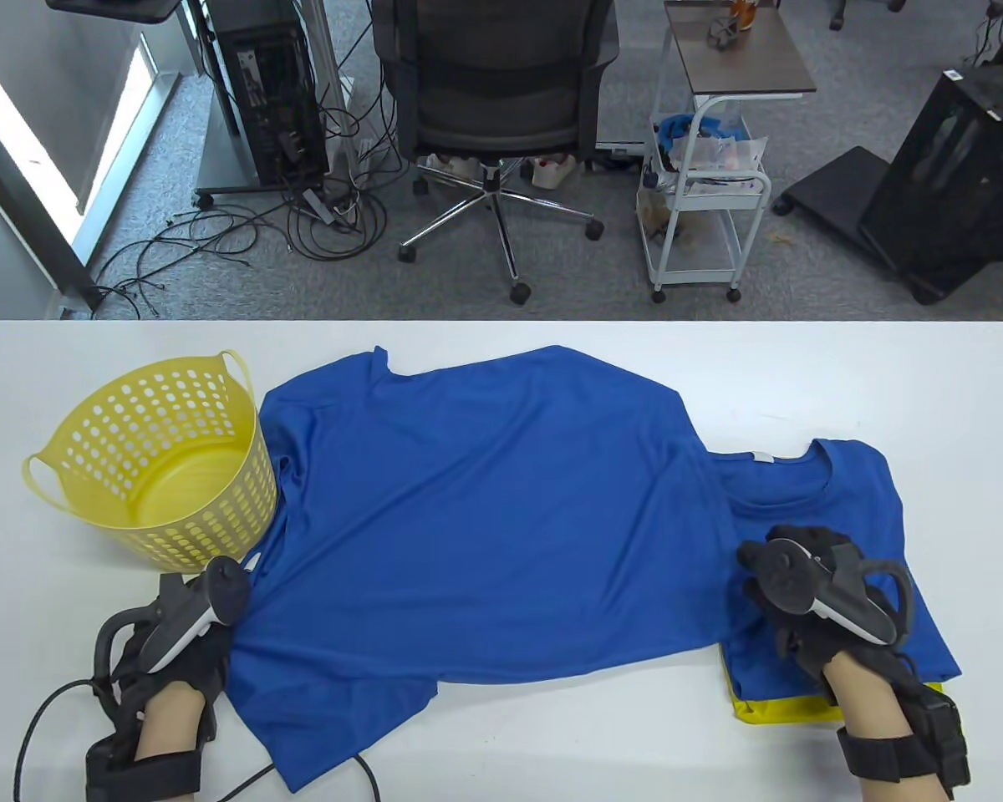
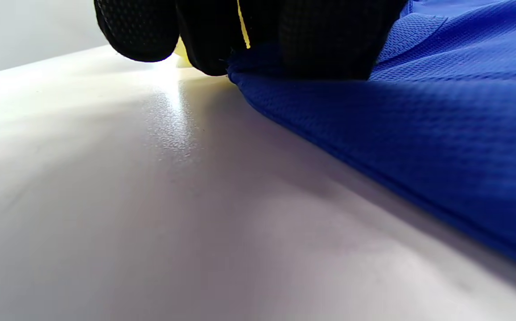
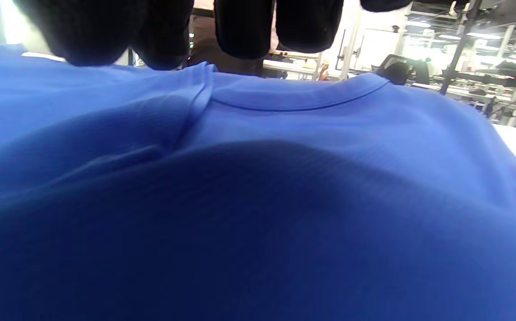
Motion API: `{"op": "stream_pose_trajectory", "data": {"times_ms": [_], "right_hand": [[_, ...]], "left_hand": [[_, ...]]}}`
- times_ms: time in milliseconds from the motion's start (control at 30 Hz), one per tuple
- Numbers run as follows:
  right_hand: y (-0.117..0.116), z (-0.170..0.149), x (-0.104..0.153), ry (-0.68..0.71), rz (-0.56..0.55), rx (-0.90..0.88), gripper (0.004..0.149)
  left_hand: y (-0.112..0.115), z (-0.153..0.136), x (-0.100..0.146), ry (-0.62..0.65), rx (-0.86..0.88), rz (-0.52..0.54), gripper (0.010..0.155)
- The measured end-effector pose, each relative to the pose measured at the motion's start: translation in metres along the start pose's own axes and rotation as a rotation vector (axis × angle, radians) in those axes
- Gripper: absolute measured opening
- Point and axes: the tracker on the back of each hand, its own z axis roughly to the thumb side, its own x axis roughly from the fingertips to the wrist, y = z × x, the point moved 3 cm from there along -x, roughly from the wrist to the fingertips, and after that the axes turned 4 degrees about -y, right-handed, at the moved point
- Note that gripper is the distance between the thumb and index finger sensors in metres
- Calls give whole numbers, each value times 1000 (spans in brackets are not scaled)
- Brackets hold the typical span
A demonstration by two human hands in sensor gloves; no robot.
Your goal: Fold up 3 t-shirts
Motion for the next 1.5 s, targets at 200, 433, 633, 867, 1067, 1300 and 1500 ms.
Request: {"op": "stream_pose_trajectory", "data": {"times_ms": [200, 433, 633, 867, 1067, 1300, 1500], "right_hand": [[-11, 25, -8, 47, 46, 72, 53], [-6, 30, -52, -42, 103, 109, 45], [-26, 36, -61, -49, 145, 232, 47], [-18, 38, -62, -25, 97, 120, 51], [-30, 42, -64, 12, 116, 117, 49], [-35, 48, -66, 0, 145, 168, 48], [-34, 53, -61, 13, 71, 187, 37]], "left_hand": [[3, -8, 2, 3, 64, -47, 59], [3, -8, 2, 0, 67, -45, 59], [3, -9, 0, -6, 80, -61, 59], [-4, -15, 4, 3, 120, -23, 58], [-3, -19, 6, 10, 132, -31, 52], [0, -24, 3, 2, 135, -61, 52], [7, -32, -1, -44, 127, -97, 57]]}}
